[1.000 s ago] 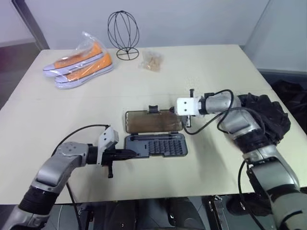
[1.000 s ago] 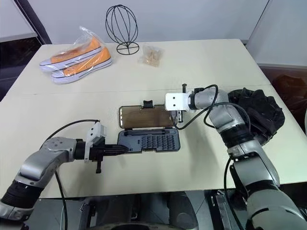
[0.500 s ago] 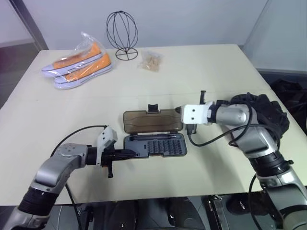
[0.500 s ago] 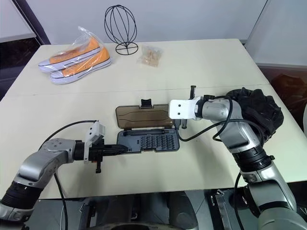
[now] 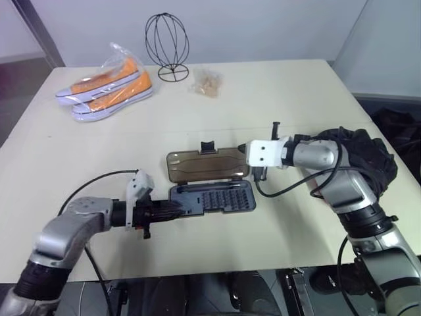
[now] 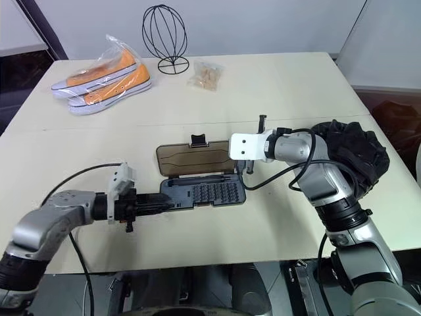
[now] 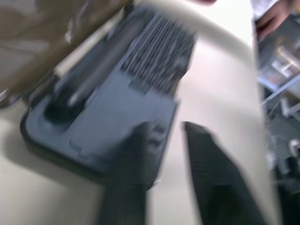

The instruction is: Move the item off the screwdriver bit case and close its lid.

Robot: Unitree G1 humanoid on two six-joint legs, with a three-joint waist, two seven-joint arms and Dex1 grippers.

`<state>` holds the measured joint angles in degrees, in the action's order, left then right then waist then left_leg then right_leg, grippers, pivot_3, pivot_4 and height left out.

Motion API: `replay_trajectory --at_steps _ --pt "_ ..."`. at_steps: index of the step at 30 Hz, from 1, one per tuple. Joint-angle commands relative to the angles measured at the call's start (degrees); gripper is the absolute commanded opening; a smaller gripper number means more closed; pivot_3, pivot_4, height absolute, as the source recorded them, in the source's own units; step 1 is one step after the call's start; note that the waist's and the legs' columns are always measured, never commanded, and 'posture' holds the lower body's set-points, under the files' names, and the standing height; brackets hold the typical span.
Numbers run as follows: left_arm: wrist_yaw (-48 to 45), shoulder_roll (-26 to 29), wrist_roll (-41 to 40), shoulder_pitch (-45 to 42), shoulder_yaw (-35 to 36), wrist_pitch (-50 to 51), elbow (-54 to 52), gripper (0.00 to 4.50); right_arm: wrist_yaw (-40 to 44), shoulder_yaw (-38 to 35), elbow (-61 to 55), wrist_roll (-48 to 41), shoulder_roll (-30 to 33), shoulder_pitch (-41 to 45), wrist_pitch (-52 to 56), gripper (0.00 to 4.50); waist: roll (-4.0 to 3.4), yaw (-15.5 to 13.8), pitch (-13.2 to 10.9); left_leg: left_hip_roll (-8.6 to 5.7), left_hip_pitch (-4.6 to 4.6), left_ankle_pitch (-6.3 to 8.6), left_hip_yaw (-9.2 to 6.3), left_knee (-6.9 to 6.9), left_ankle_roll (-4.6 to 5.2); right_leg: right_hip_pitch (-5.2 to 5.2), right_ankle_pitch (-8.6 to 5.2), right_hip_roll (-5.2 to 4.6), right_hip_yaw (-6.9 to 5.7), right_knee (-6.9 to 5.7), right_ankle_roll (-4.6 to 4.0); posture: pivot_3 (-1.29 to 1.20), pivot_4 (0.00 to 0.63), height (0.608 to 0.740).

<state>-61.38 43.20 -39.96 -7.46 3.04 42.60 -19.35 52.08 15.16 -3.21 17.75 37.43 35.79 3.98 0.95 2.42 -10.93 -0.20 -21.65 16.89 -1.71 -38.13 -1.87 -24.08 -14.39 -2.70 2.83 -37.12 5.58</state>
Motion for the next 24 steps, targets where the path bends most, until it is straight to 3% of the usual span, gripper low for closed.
replay_trajectory --at_steps 1,6,8,13,18,21,24 --pt "1.3 1.89 -13.85 -5.49 10.9 7.69 -0.35 2.88 -1.07 -1.49 -1.77 -0.42 1.05 0.03 -1.31 0.0 0.02 -0.09 -0.01 0.0 -0.02 0.0 -0.01 0.0 0.0 -0.03 0.0 0.0 0.0 0.0 0.0 0.0 0.15 0.74" --pt "8.73 -0.99 -14.67 -17.48 14.82 8.59 12.14 2.88 -1.32 -1.39 -2.51 -0.43 1.49 -0.58 -1.33 0.0 0.03 -0.24 -0.01 -0.06 0.02 0.0 -0.02 -0.04 0.0 0.06 0.0 -0.01 -0.06 0.0 0.01 0.0 0.15 0.74" --pt "9.81 -1.78 -10.24 -22.3 13.17 5.29 18.39 2.88 -1.45 -1.37 -2.7 -0.33 1.63 -0.73 -1.35 0.0 0.03 -0.2 -0.02 -0.08 0.01 0.0 -0.01 -0.03 0.0 0.05 0.0 -0.01 -0.05 0.02 0.02 0.0 0.15 0.74" --pt "6.45 -3.88 8.54 -32.18 0.8 -11.6 37.49 2.88 -1.51 -1.18 -3.41 -0.29 1.97 -1.28 -1.19 0.0 0.05 -0.27 -0.02 -0.26 -0.07 -0.01 -0.01 -0.02 -0.01 -0.04 0.01 0.04 -0.06 0.03 0.01 0.0 0.15 0.74" --pt "4.17 -8.23 17.5 -38.52 -3.79 -22.42 52.49 2.88 -1.66 -1.02 -3.95 -0.19 2.07 -1.44 -0.97 0.0 0.05 -0.08 -0.02 -0.29 -0.34 -0.01 0.01 -0.06 -0.01 -0.29 0.01 0.04 -0.07 0.02 0.02 0.0 0.15 0.74" --pt "1.95 -9.68 21.4 -39.29 -5.78 -27.79 56.95 1.58 -1.71 -0.99 -4.23 -0.12 2.09 -1.55 -0.77 0.0 0.05 0.06 -0.02 -0.28 -0.63 -0.02 0.0 -0.07 -0.02 -0.59 0.01 0.04 -0.06 0.0 0.02 0.0 0.15 0.74" --pt "-1.62 -10.9 24.38 -37.57 -8.47 -31.24 57.47 0.02 -1.68 -1.14 -4.69 -0.09 2.23 -1.69 -0.43 0.0 0.05 -0.05 -0.02 -0.27 -0.74 -0.02 0.01 -0.07 -0.02 -0.7 0.01 0.03 -0.06 0.01 0.02 0.0 0.15 0.74"
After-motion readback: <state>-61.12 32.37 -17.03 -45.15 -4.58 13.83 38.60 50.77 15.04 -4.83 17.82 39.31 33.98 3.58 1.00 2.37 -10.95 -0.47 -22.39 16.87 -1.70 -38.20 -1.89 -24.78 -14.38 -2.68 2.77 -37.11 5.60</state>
